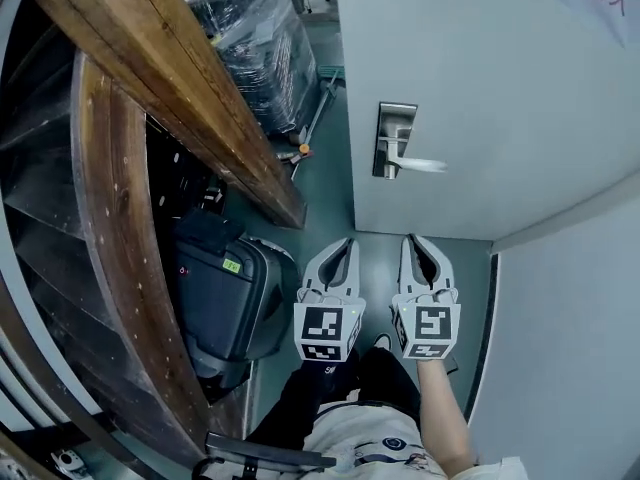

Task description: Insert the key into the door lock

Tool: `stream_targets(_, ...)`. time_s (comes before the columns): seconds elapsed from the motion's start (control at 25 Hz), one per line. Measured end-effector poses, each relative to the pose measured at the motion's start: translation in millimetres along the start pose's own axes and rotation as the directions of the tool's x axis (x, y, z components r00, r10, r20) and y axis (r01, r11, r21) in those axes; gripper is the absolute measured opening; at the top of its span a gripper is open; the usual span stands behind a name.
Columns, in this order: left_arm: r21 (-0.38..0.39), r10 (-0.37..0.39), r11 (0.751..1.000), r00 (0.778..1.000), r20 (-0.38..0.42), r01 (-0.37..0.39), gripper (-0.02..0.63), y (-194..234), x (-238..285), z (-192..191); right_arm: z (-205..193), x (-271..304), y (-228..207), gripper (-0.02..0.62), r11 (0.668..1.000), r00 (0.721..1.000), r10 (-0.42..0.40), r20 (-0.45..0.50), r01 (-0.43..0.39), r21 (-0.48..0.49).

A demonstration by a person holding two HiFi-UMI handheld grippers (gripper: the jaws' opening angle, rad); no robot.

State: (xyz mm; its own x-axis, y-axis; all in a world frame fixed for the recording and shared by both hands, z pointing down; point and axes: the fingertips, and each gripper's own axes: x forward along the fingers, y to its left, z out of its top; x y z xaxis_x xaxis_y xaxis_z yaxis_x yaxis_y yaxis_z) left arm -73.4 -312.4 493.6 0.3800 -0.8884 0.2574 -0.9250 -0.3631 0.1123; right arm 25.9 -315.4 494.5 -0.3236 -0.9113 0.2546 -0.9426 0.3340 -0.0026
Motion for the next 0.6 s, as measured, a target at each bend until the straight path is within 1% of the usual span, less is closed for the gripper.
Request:
stream_targets(0.04,0.004,-0.010,1.000,1.000,0.010,0.010,0.005,-10.4,-3.6,11.4,13.0,-14.1,-0.1,0.008,1.000,1.000,-0.006,0.018,0.006,-0.011)
stream_targets(0.2,0.032,-0.048,0.998,0.997,0.057,0.046,0.005,-47.9,-20.5,52.8,56.2,-59.8,-3.7,0.008,0.999,0.997,-0.012,0.078,0.014,-0.029)
stream_targets(0.32,0.059,-0.067,0.996,0.994,0.092,0.061,0.005,-69.3,-27.2,74.0,81.1,-80.5,-13.6,0.008,0.998,0.992,-0.026,0.126,0.032,-0.045)
stream_targets(0.44,0.075,-0.082,0.995,0.990,0.114,0.074,0.005,-85.6,-29.9,86.7,95.5,-95.0,-24.1,0.008,0.998,0.986,-0.045,0.160,0.052,-0.043)
stream_targets(0.6,0.079,-0.093,0.994,0.986,0.138,0.082,0.005,-98.2,-30.9,99.5,106.2,-109.3,-31.9,0.008,0.997,0.984,-0.063,0.168,0.071,-0.041)
